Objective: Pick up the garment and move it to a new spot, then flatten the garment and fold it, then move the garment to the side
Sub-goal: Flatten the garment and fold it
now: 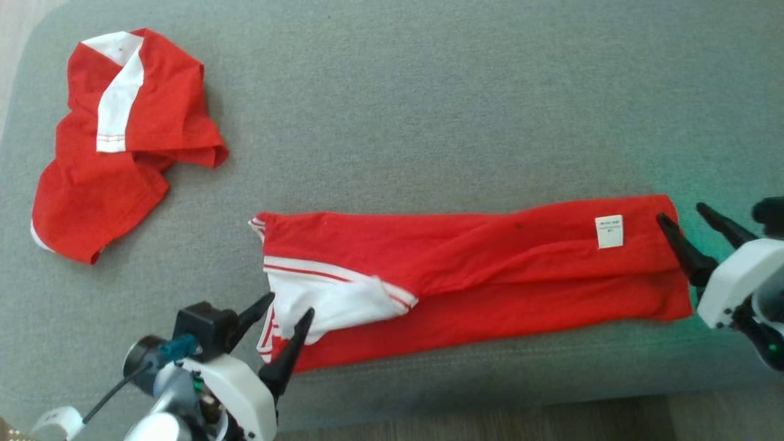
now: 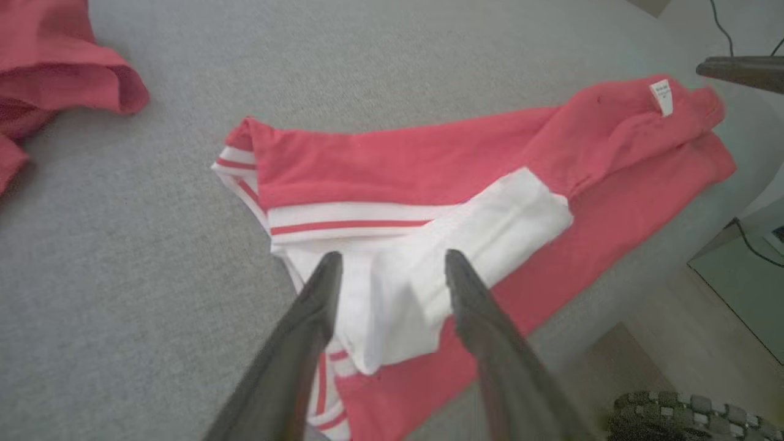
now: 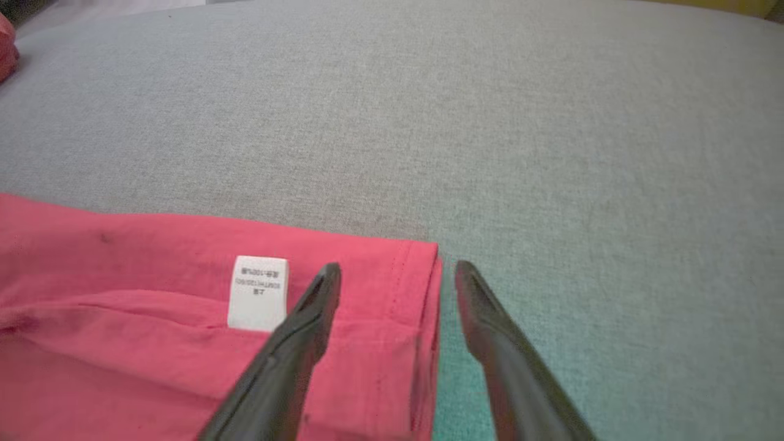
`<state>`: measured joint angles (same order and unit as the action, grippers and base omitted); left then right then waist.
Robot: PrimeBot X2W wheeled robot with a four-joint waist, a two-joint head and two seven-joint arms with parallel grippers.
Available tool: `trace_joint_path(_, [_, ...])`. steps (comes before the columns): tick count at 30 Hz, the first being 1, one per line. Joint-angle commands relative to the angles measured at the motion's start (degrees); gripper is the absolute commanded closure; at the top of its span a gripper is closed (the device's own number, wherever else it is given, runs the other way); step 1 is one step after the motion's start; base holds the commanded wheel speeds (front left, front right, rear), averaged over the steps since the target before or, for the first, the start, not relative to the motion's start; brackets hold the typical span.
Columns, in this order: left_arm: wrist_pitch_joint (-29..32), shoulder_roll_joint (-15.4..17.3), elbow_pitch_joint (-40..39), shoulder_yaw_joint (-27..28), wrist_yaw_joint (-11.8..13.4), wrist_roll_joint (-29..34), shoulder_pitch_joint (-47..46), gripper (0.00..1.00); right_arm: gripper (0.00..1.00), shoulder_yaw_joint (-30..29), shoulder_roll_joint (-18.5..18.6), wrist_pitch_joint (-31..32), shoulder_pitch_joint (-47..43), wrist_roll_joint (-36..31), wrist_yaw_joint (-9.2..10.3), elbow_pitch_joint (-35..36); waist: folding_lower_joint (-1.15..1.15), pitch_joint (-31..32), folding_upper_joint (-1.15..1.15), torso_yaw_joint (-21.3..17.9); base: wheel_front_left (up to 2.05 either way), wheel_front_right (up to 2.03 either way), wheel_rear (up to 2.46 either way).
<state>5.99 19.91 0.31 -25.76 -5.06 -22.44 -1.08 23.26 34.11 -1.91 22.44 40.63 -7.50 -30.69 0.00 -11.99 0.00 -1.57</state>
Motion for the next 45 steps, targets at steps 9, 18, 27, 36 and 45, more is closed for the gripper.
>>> trace_joint_path(9, [-3.76,-0.47,-2.7,4.73,2.44,-2.73,-2.37,0.0,0.0,-6.61,-0.59,-3.62,0.01,-3.16,0.01,4.05,0.0,1.12,0.0,-0.42,0.0,0.0,0.0])
trace_joint_path(18, [-18.82,-7.3,-1.73,11.79,7.16,-4.7,-4.2,0.0,0.0,-12.51,-8.33,-11.69,-1.53,-8.02,0.01,11.68,0.0,3.13,0.0,-0.52,0.0,0.0,0.0])
trace_joint_path(27, [-20.96,-15.25,-2.3,18.96,8.79,-0.86,-2.89,0.0,0.0,-20.06,-20.38,-13.06,-7.82,-19.85,0.01,21.88,0.0,3.77,0.0,-0.58,0.0,0.0,0.0])
trace_joint_path(36, [-20.98,-16.99,-4.61,18.71,10.39,8.35,0.21,0.0,0.0,-21.01,-25.97,-13.08,-13.21,-29.19,0.01,26.04,0.0,2.97,0.0,-0.41,0.0,0.0,0.0])
trace_joint_path(45, [-20.99,-17.02,-3.3,17.64,10.65,8.07,-0.31,0.0,0.0,-25.87,-29.01,-13.09,-14.15,-31.66,0.01,23.67,0.0,2.03,0.0,-0.48,0.0,0.0,0.0])
